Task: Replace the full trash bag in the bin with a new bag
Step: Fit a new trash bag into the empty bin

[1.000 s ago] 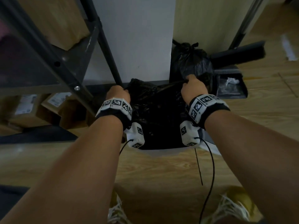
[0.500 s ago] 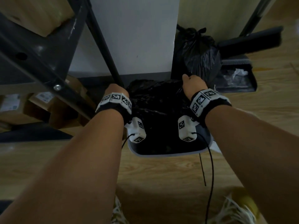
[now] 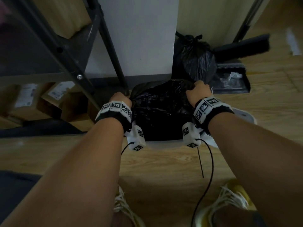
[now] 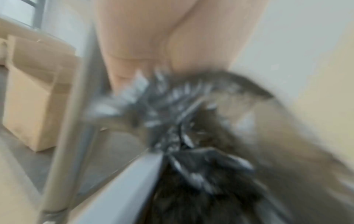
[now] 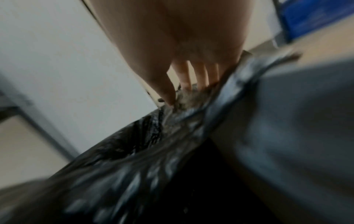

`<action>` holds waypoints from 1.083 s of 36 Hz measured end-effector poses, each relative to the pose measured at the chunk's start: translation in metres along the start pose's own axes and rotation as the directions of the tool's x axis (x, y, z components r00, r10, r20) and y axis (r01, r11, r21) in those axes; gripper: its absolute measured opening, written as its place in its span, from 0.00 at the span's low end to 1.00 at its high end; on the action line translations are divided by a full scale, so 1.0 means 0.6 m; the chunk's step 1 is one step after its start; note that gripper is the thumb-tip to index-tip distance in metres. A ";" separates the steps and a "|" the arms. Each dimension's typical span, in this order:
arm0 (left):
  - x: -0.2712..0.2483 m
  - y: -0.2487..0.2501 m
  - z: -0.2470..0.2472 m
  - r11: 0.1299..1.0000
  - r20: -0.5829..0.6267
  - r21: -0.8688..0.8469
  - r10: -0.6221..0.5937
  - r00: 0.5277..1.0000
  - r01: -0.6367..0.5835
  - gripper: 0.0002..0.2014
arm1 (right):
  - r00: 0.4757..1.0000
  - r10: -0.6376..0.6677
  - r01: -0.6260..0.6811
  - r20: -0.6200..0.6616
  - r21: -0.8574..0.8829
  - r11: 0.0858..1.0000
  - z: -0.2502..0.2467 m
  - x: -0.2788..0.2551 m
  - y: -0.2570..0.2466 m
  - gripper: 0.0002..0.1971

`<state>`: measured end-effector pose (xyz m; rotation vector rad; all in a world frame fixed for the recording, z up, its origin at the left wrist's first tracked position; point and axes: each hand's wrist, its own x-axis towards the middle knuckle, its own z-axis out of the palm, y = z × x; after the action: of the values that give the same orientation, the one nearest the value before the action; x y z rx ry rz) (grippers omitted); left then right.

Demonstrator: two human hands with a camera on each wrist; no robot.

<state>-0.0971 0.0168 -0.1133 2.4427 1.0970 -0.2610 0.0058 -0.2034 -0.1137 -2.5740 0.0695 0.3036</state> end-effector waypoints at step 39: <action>-0.240 -0.044 0.031 0.921 -0.071 0.225 0.340 0.938 -0.317 0.13 | 0.866 -0.376 0.492 0.331 -0.426 0.760 -0.029 -0.199 0.064 0.21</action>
<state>-0.2123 -0.0717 -0.0884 2.8099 0.7089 -0.1426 -0.1109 -0.2464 -0.0915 -2.9260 -0.7932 0.4815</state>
